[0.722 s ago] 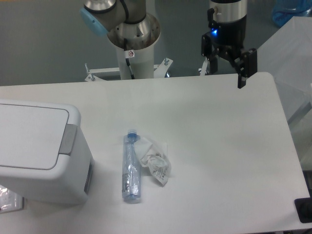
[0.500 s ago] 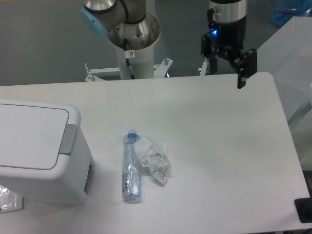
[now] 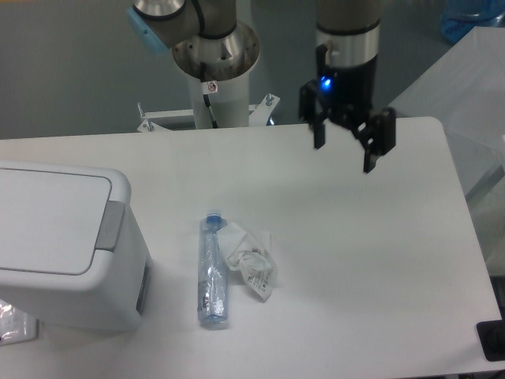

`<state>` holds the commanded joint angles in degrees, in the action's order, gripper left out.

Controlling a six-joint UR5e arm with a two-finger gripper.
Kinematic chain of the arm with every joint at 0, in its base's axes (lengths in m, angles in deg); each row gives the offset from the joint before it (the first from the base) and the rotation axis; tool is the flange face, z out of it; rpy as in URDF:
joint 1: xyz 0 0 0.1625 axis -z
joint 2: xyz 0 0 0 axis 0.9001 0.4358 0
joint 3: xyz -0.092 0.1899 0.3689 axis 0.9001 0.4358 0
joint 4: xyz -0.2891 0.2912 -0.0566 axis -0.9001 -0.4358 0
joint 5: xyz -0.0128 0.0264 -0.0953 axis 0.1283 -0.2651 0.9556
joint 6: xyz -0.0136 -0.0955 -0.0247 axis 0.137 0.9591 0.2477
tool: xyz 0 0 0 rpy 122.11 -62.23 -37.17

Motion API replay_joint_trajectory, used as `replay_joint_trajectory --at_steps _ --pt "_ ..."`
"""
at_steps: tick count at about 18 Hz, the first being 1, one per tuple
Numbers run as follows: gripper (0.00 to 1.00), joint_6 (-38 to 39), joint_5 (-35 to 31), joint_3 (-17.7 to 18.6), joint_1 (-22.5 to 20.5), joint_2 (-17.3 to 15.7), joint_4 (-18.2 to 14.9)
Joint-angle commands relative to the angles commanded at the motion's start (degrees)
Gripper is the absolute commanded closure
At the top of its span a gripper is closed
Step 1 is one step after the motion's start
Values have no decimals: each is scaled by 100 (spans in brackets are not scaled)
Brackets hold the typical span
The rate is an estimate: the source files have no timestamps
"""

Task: Open the trash can
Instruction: 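Move the open gripper across the table toward the trash can lid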

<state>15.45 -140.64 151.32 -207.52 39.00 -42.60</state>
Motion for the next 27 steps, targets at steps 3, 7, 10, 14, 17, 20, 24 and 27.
replay_joint_trajectory --at_steps 3,7,10,14,17,20,24,27 --pt "0 1502 613 17 220 18 9" --pt "0 3972 1124 35 387 342 420" --pt "0 5021 1616 52 528 404 738" --pt "0 5287 1714 61 712 387 730" --pt "0 5287 1723 166 800 361 721" --pt "0 5287 1732 272 818 247 712" --pt "0 5304 1749 351 871 150 703" --pt "0 5304 1819 343 959 115 694"
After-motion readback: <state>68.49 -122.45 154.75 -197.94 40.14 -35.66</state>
